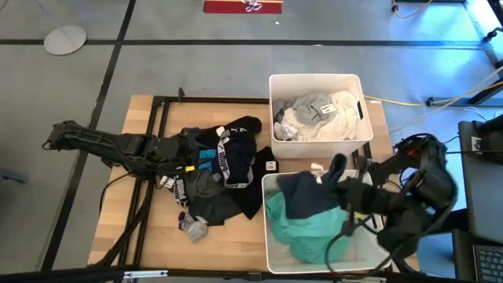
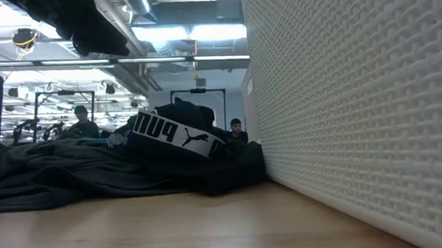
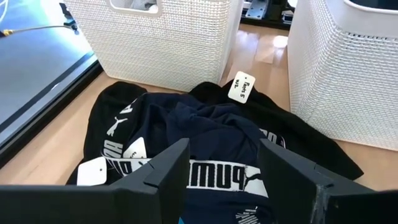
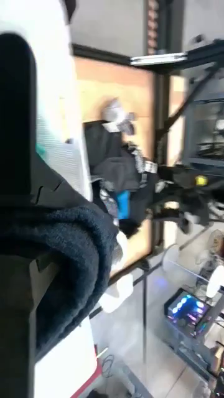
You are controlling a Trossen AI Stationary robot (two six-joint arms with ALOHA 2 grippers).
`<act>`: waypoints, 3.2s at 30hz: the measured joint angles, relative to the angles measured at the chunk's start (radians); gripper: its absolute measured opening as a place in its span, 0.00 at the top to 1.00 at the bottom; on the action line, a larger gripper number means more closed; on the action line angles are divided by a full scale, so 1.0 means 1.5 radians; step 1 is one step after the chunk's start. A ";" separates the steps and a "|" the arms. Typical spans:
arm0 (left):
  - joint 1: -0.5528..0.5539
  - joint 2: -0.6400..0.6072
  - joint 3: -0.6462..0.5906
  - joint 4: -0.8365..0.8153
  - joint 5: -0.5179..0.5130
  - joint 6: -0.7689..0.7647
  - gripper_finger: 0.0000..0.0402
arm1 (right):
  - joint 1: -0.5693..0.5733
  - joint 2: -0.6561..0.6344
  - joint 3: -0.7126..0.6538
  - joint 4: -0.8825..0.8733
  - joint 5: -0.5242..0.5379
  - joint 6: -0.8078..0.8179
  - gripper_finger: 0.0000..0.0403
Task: Sort clothes
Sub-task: Put the blue pants into the bottom white laundry bin, then put the blue underwear into the bottom white laundry bin
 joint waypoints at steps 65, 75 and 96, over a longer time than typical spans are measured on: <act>0.000 0.001 0.000 -0.002 0.000 -0.016 0.55 | -0.249 -0.040 -0.364 0.156 -0.213 0.073 0.43; 0.000 0.052 0.000 0.001 0.000 -0.018 0.55 | -0.259 -0.040 -0.376 0.321 -0.093 -0.092 0.43; 0.011 0.298 -0.001 0.019 0.026 -0.017 0.55 | -0.259 -0.039 -0.450 0.461 -0.088 -0.213 0.43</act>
